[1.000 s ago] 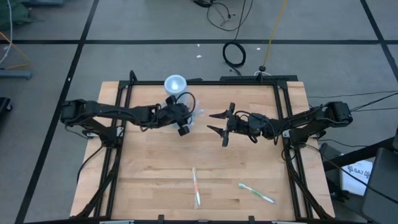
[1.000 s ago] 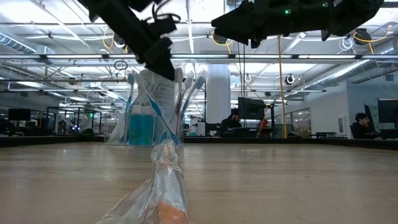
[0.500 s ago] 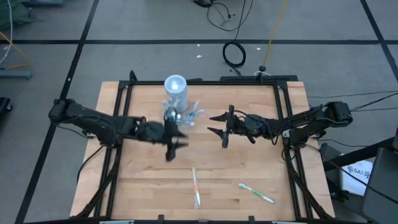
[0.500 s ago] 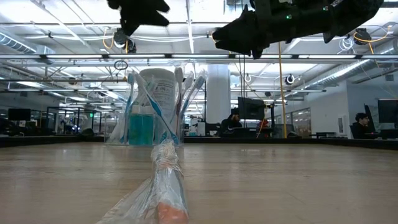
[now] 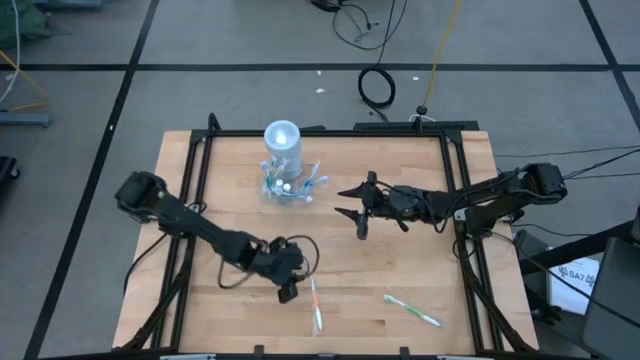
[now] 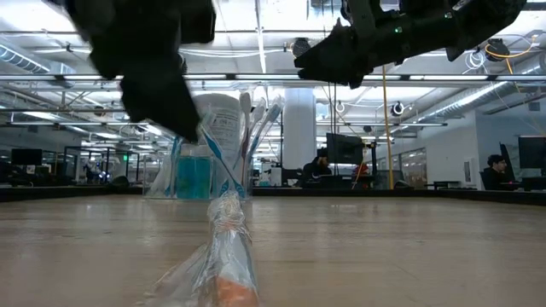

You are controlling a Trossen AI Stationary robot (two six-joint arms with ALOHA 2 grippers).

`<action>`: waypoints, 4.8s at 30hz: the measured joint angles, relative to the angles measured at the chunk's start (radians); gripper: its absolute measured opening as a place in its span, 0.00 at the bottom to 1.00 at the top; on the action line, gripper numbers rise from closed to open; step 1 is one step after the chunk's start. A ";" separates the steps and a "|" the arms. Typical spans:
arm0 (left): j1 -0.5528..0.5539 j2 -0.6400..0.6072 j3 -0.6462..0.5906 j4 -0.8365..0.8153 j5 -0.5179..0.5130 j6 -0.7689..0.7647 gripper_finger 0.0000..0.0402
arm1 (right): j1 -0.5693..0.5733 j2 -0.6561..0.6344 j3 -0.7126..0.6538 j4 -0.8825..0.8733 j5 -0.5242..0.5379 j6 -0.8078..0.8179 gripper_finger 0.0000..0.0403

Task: Pick & Place toothbrushing station
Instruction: Put the orange toothbrush into the transparent organizer, then put the green toothbrush into the transparent organizer

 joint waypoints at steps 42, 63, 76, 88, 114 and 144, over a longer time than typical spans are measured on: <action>0.162 0.031 0.000 0.166 0.097 0.075 0.07 | 0.000 -0.001 -0.001 -0.123 0.000 0.046 0.50; -0.019 -0.516 -0.023 -0.338 -1.309 0.063 0.04 | 0.000 -0.001 -0.001 -0.105 0.000 0.020 0.50; 0.188 -0.524 -0.327 -0.254 -1.371 -0.190 0.01 | 0.000 -0.001 -0.001 -0.101 0.000 0.020 0.50; 0.247 -0.478 -0.334 -0.229 -1.203 -0.134 0.02 | 0.000 -0.001 -0.001 -0.069 0.000 -0.036 0.50; 0.303 -0.345 -0.322 -0.237 -0.766 -0.006 0.39 | 0.013 -0.001 -0.001 -0.062 -0.002 -0.018 0.50; 0.240 -0.446 -0.129 0.157 -0.381 0.524 0.45 | 0.360 0.052 0.118 0.164 0.138 -0.013 0.50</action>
